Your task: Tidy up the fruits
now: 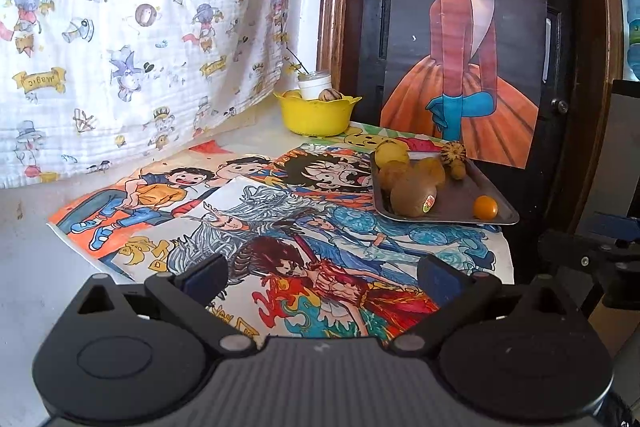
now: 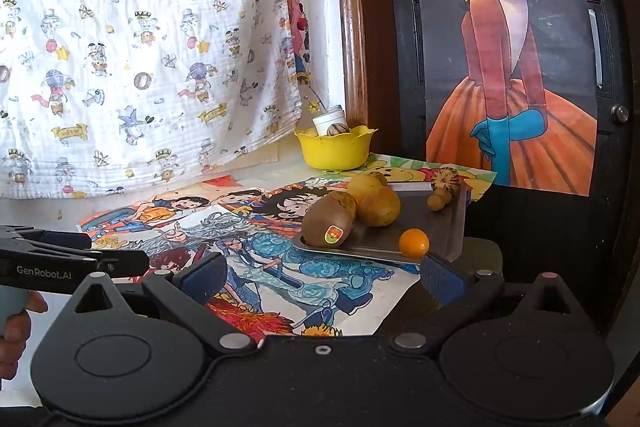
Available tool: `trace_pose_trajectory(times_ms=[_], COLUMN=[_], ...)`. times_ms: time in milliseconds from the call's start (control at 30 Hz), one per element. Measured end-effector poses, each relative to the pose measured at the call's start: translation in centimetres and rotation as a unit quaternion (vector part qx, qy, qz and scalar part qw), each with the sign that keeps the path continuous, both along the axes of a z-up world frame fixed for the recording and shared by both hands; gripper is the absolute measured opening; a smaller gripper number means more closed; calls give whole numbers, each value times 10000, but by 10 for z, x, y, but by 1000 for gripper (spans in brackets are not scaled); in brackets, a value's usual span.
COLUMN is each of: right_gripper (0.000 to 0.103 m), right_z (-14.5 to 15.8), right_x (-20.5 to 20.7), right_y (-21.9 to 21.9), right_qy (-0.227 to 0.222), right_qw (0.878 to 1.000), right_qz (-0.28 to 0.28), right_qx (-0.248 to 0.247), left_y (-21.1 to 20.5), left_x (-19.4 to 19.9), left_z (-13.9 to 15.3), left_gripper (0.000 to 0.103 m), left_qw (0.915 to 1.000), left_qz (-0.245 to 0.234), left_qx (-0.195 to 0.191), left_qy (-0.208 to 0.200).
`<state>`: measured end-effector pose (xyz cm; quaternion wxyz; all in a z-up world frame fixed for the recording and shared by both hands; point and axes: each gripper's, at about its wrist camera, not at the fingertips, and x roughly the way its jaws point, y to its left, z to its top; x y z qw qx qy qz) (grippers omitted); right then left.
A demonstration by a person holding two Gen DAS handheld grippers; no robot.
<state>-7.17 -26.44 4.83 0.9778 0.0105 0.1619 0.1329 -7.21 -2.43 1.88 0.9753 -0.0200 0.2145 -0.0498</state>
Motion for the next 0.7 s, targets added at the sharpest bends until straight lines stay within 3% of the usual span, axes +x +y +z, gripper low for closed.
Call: trace_pose_trajectory(times_ms=[700], right_gripper=[102], right_z=[0], right_x=[-1], right_y=[0], right_qy=[6], right_qw=[10000], right_qz=[0], right_qx=[1], left_y=[1], left_x=[-2], left_z=[-1], left_gripper=[103], left_qw=[10000], left_qz=[-6], left_qx=[-33], left_qy=[26])
